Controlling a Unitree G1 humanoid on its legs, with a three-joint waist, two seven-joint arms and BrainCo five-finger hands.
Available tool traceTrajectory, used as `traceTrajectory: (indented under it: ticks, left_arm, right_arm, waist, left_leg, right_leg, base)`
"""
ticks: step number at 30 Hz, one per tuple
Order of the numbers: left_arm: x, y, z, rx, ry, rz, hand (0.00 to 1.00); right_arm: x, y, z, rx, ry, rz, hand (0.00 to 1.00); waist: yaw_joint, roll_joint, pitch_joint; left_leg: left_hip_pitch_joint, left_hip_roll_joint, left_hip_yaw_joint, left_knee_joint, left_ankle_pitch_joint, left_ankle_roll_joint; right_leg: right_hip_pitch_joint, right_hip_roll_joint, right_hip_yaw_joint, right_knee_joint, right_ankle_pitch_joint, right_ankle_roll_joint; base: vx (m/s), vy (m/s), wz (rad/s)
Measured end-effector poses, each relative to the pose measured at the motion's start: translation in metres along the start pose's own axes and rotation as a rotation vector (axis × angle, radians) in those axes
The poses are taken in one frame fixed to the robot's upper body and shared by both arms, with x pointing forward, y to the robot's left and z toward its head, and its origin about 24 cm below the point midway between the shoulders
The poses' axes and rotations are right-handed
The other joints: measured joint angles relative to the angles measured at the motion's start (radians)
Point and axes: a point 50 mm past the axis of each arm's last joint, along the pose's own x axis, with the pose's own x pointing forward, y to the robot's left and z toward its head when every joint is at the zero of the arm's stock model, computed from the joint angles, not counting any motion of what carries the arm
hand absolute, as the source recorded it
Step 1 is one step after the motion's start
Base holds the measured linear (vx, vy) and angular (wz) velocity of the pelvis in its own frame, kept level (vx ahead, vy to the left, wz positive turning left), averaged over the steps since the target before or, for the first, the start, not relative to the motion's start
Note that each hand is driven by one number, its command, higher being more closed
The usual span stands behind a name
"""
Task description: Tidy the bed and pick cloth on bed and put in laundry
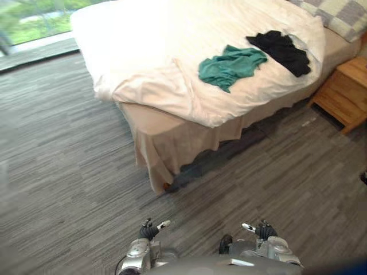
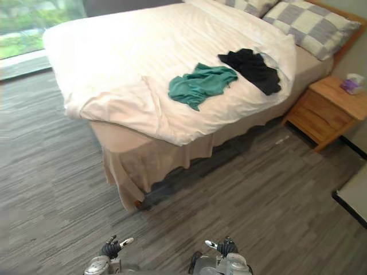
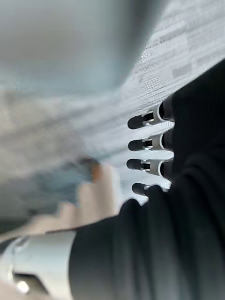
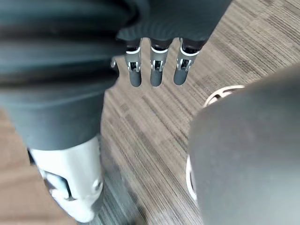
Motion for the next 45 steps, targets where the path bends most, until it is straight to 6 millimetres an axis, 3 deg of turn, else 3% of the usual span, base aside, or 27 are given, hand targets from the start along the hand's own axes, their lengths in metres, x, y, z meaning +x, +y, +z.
traceTrajectory:
  ticks: [2, 4, 6, 7, 8, 9, 10, 12, 17, 18, 19, 20, 21, 22, 23, 24, 25, 28, 29, 30, 31, 32, 33, 35, 36, 41, 45]
  left_arm:
    - [0.000, 0.000, 0.001, -0.002, -0.010, 0.001, 0.00]
    - [0.000, -0.004, 0.004, -0.011, -0.019, -0.008, 0.00]
    - [0.001, -0.005, 0.006, -0.010, -0.026, -0.012, 0.00]
    - [0.001, -0.007, 0.005, 0.003, -0.024, -0.022, 0.00]
    - [0.000, -0.010, 0.004, 0.008, -0.017, -0.031, 0.00]
    - [0.000, -0.010, 0.004, 0.014, -0.017, -0.032, 0.00]
    - [0.001, -0.007, 0.007, 0.027, -0.027, -0.026, 0.00]
    - [0.003, -0.002, 0.012, 0.048, -0.040, -0.021, 0.00]
    - [0.002, 0.000, 0.006, 0.061, -0.024, -0.020, 0.00]
    - [0.001, 0.000, 0.004, 0.068, -0.013, -0.022, 0.00]
    - [0.001, -0.002, -0.001, 0.069, 0.010, -0.025, 0.00]
    - [0.001, -0.003, -0.003, 0.071, 0.019, -0.027, 0.00]
    - [0.000, -0.003, -0.004, 0.086, 0.025, -0.031, 0.00]
    - [0.001, 0.001, -0.002, 0.113, 0.021, -0.030, 0.00]
    - [0.001, 0.002, -0.002, 0.115, 0.022, -0.029, 0.00]
    - [0.002, 0.008, -0.002, 0.125, 0.025, -0.015, 0.00]
    - [0.002, 0.010, -0.001, 0.125, 0.024, -0.010, 0.00]
    - [0.002, 0.008, -0.002, 0.118, 0.025, -0.011, 0.00]
    - [0.002, 0.007, 0.001, 0.117, 0.018, -0.012, 0.00]
    - [0.002, 0.008, 0.001, 0.118, 0.018, -0.009, 0.00]
    - [0.003, 0.014, 0.002, 0.125, 0.016, 0.003, 0.00]
    - [0.002, 0.009, -0.001, 0.111, 0.025, -0.004, 0.00]
    - [0.002, 0.006, -0.001, 0.108, 0.025, -0.012, 0.00]
    - [-0.001, -0.003, -0.008, 0.081, 0.044, -0.026, 0.00]
    - [-0.001, -0.003, -0.011, 0.079, 0.050, -0.025, 0.00]
    - [-0.001, 0.005, -0.011, 0.056, 0.049, 0.019, 0.00]
    - [-0.002, 0.016, -0.015, -0.031, 0.066, 0.073, 0.00]
  right_arm:
    - [0.000, 0.000, -0.003, -0.001, 0.015, -0.001, 0.00]
    - [0.001, -0.001, -0.002, 0.008, 0.017, -0.004, 0.00]
    - [0.001, -0.001, 0.000, 0.028, 0.017, -0.009, 0.00]
    - [0.001, -0.004, -0.002, 0.033, 0.022, -0.017, 0.00]
    - [0.000, -0.007, -0.004, 0.055, 0.022, -0.030, 0.00]
    - [0.000, -0.007, -0.003, 0.060, 0.021, -0.035, 0.00]
    - [0.000, 0.001, -0.005, 0.067, 0.026, -0.016, 0.00]
    - [-0.001, 0.008, -0.007, 0.057, 0.033, -0.003, 0.00]
    - [-0.002, 0.011, -0.010, 0.030, 0.038, 0.006, 0.00]
    - [-0.003, 0.014, -0.011, 0.030, 0.041, 0.013, 0.00]
    - [-0.002, 0.011, -0.010, 0.020, 0.036, 0.008, 0.00]
    - [-0.002, 0.010, -0.008, 0.018, 0.029, 0.005, 0.00]
    - [-0.001, 0.009, -0.002, 0.016, 0.001, 0.003, 0.00]
    - [-0.001, 0.012, 0.003, 0.020, -0.020, 0.010, 0.00]
    - [-0.001, 0.012, 0.003, 0.020, -0.021, 0.011, 0.00]
    - [-0.002, 0.018, 0.003, 0.026, -0.021, 0.023, 0.00]
    - [-0.002, 0.021, 0.003, 0.021, -0.022, 0.031, 0.00]
    - [-0.002, 0.022, 0.005, 0.005, -0.029, 0.036, 0.00]
    - [-0.001, 0.022, 0.007, -0.012, -0.035, 0.042, 0.00]
    - [-0.002, 0.023, 0.006, -0.015, -0.031, 0.044, 0.00]
    - [-0.002, 0.026, 0.002, -0.007, -0.014, 0.051, 0.00]
    - [0.000, 0.020, 0.006, -0.016, -0.018, 0.037, 0.00]
    - [0.000, 0.017, 0.006, -0.022, -0.017, 0.031, 0.00]
    - [0.001, 0.011, 0.005, -0.031, -0.011, 0.020, 0.00]
    - [0.000, 0.012, 0.004, -0.033, -0.007, 0.021, 0.00]
    - [-0.001, 0.014, -0.003, -0.047, 0.009, 0.033, 0.00]
    - [-0.003, 0.018, -0.012, -0.025, 0.040, 0.038, 0.00]
  waist:
    - [0.011, -0.003, 0.002]
    - [0.015, 0.008, 0.007]
    - [0.021, 0.001, 0.011]
    - [0.022, 0.004, 0.012]
    - [0.020, 0.020, 0.015]
    - [0.019, 0.020, 0.012]
    - [0.021, -0.024, 0.012]
    - [0.028, -0.053, 0.014]
    - [0.029, -0.059, 0.014]
    - [0.029, -0.064, 0.010]
    - [0.024, -0.051, 0.004]
    - [0.020, -0.043, -0.001]
    - [0.005, -0.046, 0.001]
    - [-0.003, -0.064, 0.007]
    - [-0.005, -0.066, 0.008]
    - [-0.014, -0.086, 0.006]
    - [-0.011, -0.096, 0.002]
    - [-0.012, -0.082, 0.002]
    - [-0.010, -0.082, 0.002]
    - [-0.010, -0.089, 0.000]
    - [-0.009, -0.116, -0.008]
    - [-0.015, -0.077, -0.016]
    - [-0.013, -0.071, -0.016]
    - [-0.012, -0.030, -0.027]
    - [-0.011, -0.027, -0.028]
    - [-0.005, -0.054, -0.056]
    - [-0.007, -0.079, -0.071]
  left_leg:
    - [-0.035, 0.030, 0.081, 0.083, 0.061, 0.005]
    - [-0.076, 0.012, 0.137, 0.066, -0.047, 0.011]
    - [-0.085, -0.043, 0.166, -0.056, -0.082, 0.007]
    - [-0.066, -0.097, 0.185, -0.253, -0.041, 0.008]
    - [-0.045, -0.130, 0.201, -0.412, 0.050, 0.083]
    - [-0.027, -0.137, 0.203, -0.437, 0.045, 0.088]
    - [0.008, -0.175, 0.203, -0.520, 0.087, 0.092]
    - [0.017, -0.204, 0.197, -0.570, 0.105, 0.105]
    - [0.143, -0.245, 0.187, -0.667, 0.112, 0.111]
    - [0.166, -0.256, 0.183, -0.706, 0.109, 0.108]
    - [0.182, -0.249, 0.181, -0.744, 0.097, 0.104]
    - [0.186, -0.240, 0.178, -0.750, 0.097, 0.104]
    - [0.199, -0.237, 0.164, -0.755, 0.097, 0.104]
    - [0.219, -0.244, 0.141, -0.750, 0.094, 0.110]
    - [0.222, -0.244, 0.138, -0.749, 0.094, 0.113]
    - [0.229, -0.241, 0.107, -0.732, 0.093, 0.127]
    - [0.227, -0.224, 0.079, -0.715, 0.094, 0.115]
    - [0.214, -0.195, 0.041, -0.705, 0.090, 0.096]
    - [0.204, -0.180, 0.027, -0.705, 0.088, 0.072]
    - [0.199, -0.183, 0.020, -0.705, 0.087, 0.062]
    - [0.188, -0.201, 0.004, -0.716, 0.087, 0.041]
    - [0.212, -0.172, -0.005, -0.750, 0.109, 0.025]
    - [0.216, -0.162, -0.005, -0.760, 0.109, 0.021]
    - [0.230, -0.125, -0.013, -0.782, 0.118, -0.002]
    - [0.243, -0.113, -0.015, -0.786, 0.116, -0.007]
    - [0.261, -0.099, -0.012, -0.796, 0.108, -0.018]
    - [0.269, -0.127, -0.008, -0.802, 0.108, -0.020]
  right_leg:
    - [0.037, -0.004, -0.007, -0.028, -0.003, -0.009]
    - [0.054, -0.008, -0.010, -0.060, -0.005, -0.025]
    - [0.059, -0.022, -0.016, -0.065, 0.007, -0.016]
    - [0.063, -0.027, -0.014, -0.068, 0.005, -0.011]
    - [0.075, -0.010, -0.011, -0.072, -0.004, 0.007]
    - [0.081, -0.010, -0.009, -0.075, -0.008, 0.014]
    - [0.085, -0.032, -0.007, -0.091, -0.005, 0.026]
    - [0.095, -0.046, -0.009, -0.120, -0.004, 0.029]
    - [0.178, -0.071, -0.001, -0.119, 0.001, 0.039]
    - [0.163, -0.083, 0.000, -0.067, -0.013, 0.062]
    - [0.094, -0.102, 0.015, 0.089, -0.037, 0.099]
    - [0.063, -0.108, 0.022, 0.159, -0.037, 0.099]
    - [-0.023, -0.135, 0.060, 0.354, -0.021, 0.108]
    - [-0.100, -0.169, 0.106, 0.545, 0.031, 0.106]
    - [-0.109, -0.171, 0.108, 0.558, 0.033, 0.103]
    - [-0.138, -0.189, 0.115, 0.643, 0.023, 0.070]
    - [-0.148, -0.187, 0.094, 0.623, -0.070, 0.061]
    - [-0.152, -0.158, 0.101, 0.426, -0.106, 0.063]
    - [-0.139, -0.123, 0.134, 0.200, -0.082, 0.072]
    - [-0.132, -0.115, 0.147, 0.128, -0.057, 0.071]
    - [-0.121, -0.111, 0.189, 0.026, 0.065, 0.101]
    - [-0.103, -0.079, 0.173, 0.003, 0.060, 0.090]
    - [-0.101, -0.072, 0.167, -0.003, 0.060, 0.089]
    - [-0.063, -0.036, 0.129, -0.033, 0.063, 0.072]
    - [-0.041, -0.023, 0.119, -0.045, 0.062, 0.068]
    - [0.008, 0.002, 0.091, -0.092, 0.056, 0.057]
    - [0.032, -0.021, 0.087, -0.126, 0.069, 0.062]
  base:
    - [0.11, -0.107, 0.25]
    - [0.17, -0.044, 0.05]
    - [0.18, 0.038, -0.11]
    - [0.16, 0.063, -0.08]
    - [0.26, 0.099, 0.01]
    - [0.23, 0.061, 0.32]
    - [0.23, 0.050, 0.35]
    - [0.19, 0.027, 0.42]
    - [0.13, -0.001, 0.09]
    - [0.01, 0.007, -0.09]
    - [-0.01, 0.018, -0.06]
    - [-0.01, 0.017, 0.10]
    - [0.05, 0.029, 0.41]
    - [0.06, 0.027, 0.41]
    - [0.13, -0.010, 0.64]
    - [0.19, -0.069, 0.73]
    - [0.22, -0.082, 0.78]
    - [0.12, -0.118, 0.46]
    - [0.10, -0.179, 0.33]
    - [0.09, -0.235, 0.42]
    - [0.11, -0.275, 0.36]
    - [0.11, -0.275, 0.30]
    - [0.14, -0.227, 0.12]
    - [0.16, -0.168, 0.25]
    - [0.18, -0.189, 0.35]
    - [0.11, -0.065, 0.15]
    - [0.07, 0.046, 0.05]
